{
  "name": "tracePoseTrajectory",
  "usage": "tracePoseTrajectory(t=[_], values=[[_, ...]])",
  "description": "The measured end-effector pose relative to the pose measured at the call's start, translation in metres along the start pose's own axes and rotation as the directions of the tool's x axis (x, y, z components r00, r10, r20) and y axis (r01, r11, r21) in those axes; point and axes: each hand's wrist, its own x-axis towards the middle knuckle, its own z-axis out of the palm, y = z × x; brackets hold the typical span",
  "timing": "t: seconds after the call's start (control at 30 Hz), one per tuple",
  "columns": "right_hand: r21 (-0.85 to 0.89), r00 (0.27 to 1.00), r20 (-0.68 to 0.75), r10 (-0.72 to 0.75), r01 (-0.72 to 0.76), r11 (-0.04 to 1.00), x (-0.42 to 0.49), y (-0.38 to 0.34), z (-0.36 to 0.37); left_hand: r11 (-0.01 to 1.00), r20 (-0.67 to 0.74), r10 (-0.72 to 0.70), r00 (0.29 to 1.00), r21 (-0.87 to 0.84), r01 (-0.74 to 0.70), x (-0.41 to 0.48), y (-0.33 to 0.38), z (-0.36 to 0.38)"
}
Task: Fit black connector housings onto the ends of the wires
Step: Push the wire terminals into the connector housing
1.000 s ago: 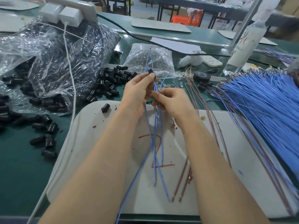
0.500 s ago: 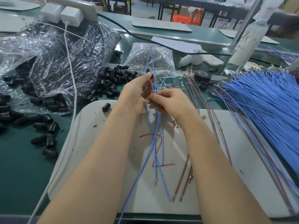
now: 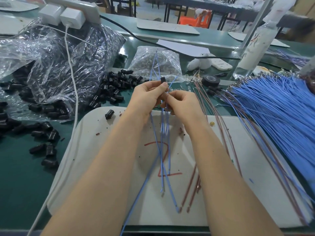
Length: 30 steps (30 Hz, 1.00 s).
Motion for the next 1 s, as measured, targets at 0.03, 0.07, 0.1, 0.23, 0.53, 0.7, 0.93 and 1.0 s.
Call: tracePoseTrajectory(t=[0.03, 0.07, 0.1, 0.23, 0.53, 0.7, 0.93, 1.0], values=[[-0.093, 0.999, -0.027, -0.020, 0.017, 0.996, 0.001, 0.001, -0.005, 1.000, -0.023, -0.009, 1.000, -0.001, 0.009, 0.003, -0.001, -0.001], [-0.208, 0.995, -0.090, -0.039, 0.020, 0.978, 0.003, 0.004, -0.011, 1.000, -0.048, -0.022, 0.999, -0.014, 0.022, 0.006, -0.002, -0.003], [-0.330, 0.983, -0.177, -0.050, -0.011, 0.944, 0.005, 0.006, -0.020, 0.999, -0.070, -0.033, 0.997, -0.040, 0.031, 0.008, -0.003, -0.006], [-0.622, 0.941, -0.310, 0.138, -0.310, 0.719, 0.013, 0.021, -0.051, 0.977, -0.114, -0.107, 0.988, -0.197, 0.083, 0.013, -0.001, -0.013], [-0.581, 0.927, -0.342, 0.157, -0.339, 0.739, 0.018, 0.024, -0.052, 0.915, -0.070, -0.238, 0.969, -0.350, 0.200, 0.013, -0.001, -0.015], [0.146, 0.916, -0.400, 0.023, 0.039, 0.989, 0.014, -0.009, -0.059, 0.961, 0.275, -0.201, 0.940, -0.129, 0.243, 0.007, 0.002, -0.007], [0.795, 0.929, -0.344, 0.137, 0.210, 0.569, 0.015, -0.017, -0.055, 0.969, 0.547, -0.208, 0.811, 0.002, 0.248, -0.003, -0.004, 0.001], [0.835, 0.953, -0.262, 0.151, 0.145, 0.531, 0.014, -0.012, -0.052, 0.977, 0.545, -0.189, 0.817, 0.021, 0.212, -0.002, -0.005, 0.001]])
